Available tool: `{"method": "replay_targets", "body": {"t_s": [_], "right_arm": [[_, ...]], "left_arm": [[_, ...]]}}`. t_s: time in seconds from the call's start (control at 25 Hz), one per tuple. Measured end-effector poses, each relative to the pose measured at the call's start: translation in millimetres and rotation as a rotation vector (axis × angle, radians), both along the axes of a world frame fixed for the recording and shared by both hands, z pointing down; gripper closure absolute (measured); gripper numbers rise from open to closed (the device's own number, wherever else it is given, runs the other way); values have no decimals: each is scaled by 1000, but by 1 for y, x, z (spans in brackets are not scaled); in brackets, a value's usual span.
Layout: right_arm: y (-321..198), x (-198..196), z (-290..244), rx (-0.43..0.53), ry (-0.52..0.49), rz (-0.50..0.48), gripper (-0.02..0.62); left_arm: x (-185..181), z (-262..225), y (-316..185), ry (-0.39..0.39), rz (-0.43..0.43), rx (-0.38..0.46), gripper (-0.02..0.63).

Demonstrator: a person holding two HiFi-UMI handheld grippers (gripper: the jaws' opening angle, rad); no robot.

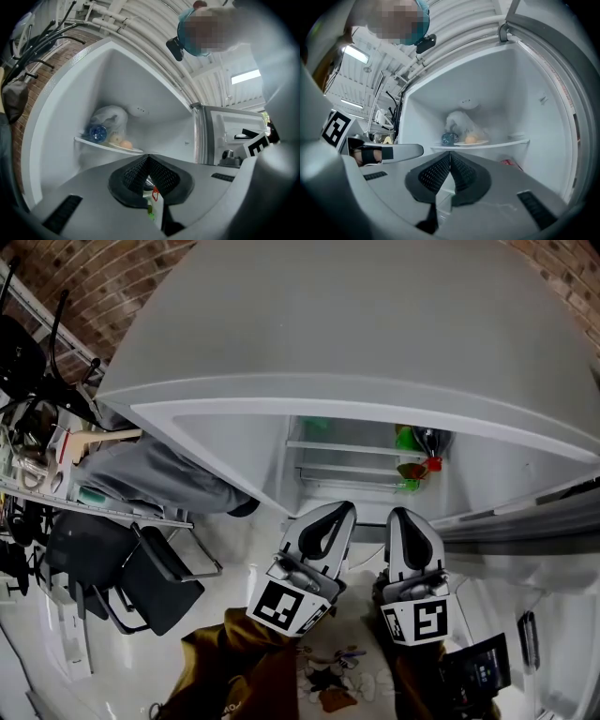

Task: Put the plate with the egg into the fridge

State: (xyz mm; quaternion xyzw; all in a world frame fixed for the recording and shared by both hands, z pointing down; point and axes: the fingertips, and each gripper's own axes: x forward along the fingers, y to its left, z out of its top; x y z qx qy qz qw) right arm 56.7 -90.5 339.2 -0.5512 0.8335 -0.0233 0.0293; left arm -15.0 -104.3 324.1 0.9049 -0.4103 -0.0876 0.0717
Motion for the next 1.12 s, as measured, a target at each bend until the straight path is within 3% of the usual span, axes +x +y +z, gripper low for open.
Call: {"method": "replay_targets", "body": {"t_s": [0.56,1.12], "right_arm": [[7,-15,4,-28,30,29,589],[7,-33,6,-33,38,46,589]], "left_arm": [[-26,30,23,-17,-13,-71,598],[-46,26,27,-7,7,-67,598]]}}
